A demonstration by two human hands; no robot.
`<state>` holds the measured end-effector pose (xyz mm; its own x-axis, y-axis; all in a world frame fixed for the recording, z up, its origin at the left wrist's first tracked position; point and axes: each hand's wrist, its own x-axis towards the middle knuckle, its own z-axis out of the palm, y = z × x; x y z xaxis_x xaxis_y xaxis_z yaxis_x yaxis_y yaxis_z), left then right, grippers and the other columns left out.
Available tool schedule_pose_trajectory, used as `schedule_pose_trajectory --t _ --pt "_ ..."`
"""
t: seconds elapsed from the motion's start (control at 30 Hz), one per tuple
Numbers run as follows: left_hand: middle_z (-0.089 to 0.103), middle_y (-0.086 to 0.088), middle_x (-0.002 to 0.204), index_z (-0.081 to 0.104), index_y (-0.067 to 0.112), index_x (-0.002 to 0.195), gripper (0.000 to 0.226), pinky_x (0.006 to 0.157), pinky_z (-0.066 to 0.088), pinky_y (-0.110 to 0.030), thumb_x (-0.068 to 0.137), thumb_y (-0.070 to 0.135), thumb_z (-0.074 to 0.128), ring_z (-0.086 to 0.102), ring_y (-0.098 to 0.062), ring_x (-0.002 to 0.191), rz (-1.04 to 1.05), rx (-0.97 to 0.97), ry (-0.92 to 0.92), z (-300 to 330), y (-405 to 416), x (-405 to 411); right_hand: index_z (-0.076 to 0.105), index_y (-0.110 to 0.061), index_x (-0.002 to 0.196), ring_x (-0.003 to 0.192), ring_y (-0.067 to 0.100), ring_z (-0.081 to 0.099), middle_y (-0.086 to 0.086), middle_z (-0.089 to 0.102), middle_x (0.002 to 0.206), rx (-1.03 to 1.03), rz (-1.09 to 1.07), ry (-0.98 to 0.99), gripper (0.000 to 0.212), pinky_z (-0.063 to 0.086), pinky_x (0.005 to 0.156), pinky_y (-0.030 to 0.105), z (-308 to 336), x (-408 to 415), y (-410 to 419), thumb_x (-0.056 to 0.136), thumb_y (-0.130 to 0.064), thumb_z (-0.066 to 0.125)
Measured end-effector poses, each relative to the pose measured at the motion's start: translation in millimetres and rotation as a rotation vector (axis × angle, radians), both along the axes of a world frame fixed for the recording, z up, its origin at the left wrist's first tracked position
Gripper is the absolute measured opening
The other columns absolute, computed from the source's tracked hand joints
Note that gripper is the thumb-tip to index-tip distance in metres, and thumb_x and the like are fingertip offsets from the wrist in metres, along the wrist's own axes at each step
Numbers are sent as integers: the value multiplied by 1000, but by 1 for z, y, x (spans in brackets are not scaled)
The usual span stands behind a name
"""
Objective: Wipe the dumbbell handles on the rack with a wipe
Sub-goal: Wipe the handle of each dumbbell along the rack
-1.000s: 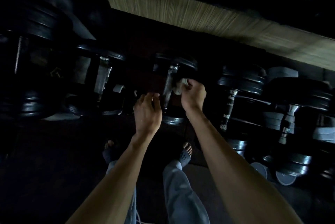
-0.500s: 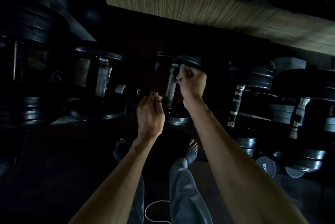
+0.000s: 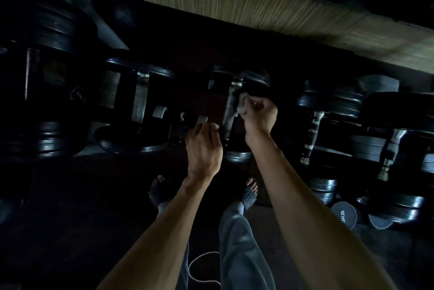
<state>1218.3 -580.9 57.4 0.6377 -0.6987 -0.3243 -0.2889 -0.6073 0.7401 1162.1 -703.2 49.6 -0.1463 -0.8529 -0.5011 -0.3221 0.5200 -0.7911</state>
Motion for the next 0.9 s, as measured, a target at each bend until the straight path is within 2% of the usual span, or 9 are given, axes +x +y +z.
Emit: schedule_pose_trajectory --t 0.13,0.23,0.33,0.4,0.5,0.63,0.77,0.83,0.9 --pt "68 -10 87 67 2 91 33 78 52 -36 93 5 35 66 -26 81 -61 18 32 -4 3 -1 63 -12 98 86 16 68 6 69 101 -52 -141 91 7 60 72 28 2 -8 2 95 -18 67" --pt "66 -13 99 68 5 98 44 86 49 -40 87 26 31 60 -28 94 58 24 85 2 -1 3 68 -7 104 73 2 61 -3 65 90 -103 70 175 16 45 55 7 1 -16 7 96 -20 66" --pt "68 -9 92 67 6 93 41 85 48 -34 92 21 28 61 -24 86 24 -4 54 -2 0 1 65 -1 86 50 3 45 -5 53 64 -28 307 92 26 35 46 20 0 -7 15 99 -22 59" --pt "69 -4 85 66 7 87 39 83 44 -27 95 16 29 62 -20 78 0 -29 48 -7 -1 1 62 3 88 53 11 39 0 46 63 51 299 0 31 31 48 26 1 -3 14 103 -22 53" --pt "66 -3 76 65 6 78 36 76 47 -33 89 15 32 57 -19 70 53 -65 -2 -4 -3 1 67 -2 101 51 7 40 -1 51 68 132 344 7 26 33 48 24 6 -10 15 105 -21 49" --pt "63 -3 71 60 7 71 25 70 47 -35 84 8 39 52 -18 65 64 -91 -88 -2 -3 -2 66 -9 84 33 -1 38 -12 49 44 257 466 94 27 31 39 18 11 -21 23 104 -13 48" --pt "69 -8 78 68 6 79 33 77 49 -38 88 14 37 61 -24 72 95 -104 -87 2 -4 -3 64 -13 75 49 5 50 -5 58 60 122 243 62 31 46 51 27 20 3 0 103 -17 53" --pt "69 -8 80 68 6 80 33 80 50 -41 89 14 37 62 -25 75 76 -110 -111 3 -4 -2 61 -8 75 46 1 45 -4 53 59 35 140 44 30 41 48 23 28 17 -9 102 -11 50" --pt "69 -8 81 68 6 80 35 80 51 -42 88 15 35 62 -25 76 70 -103 -118 5 -4 -1 65 -6 81 44 -1 46 -4 57 64 16 217 121 28 37 42 17 36 16 -1 101 -5 46"
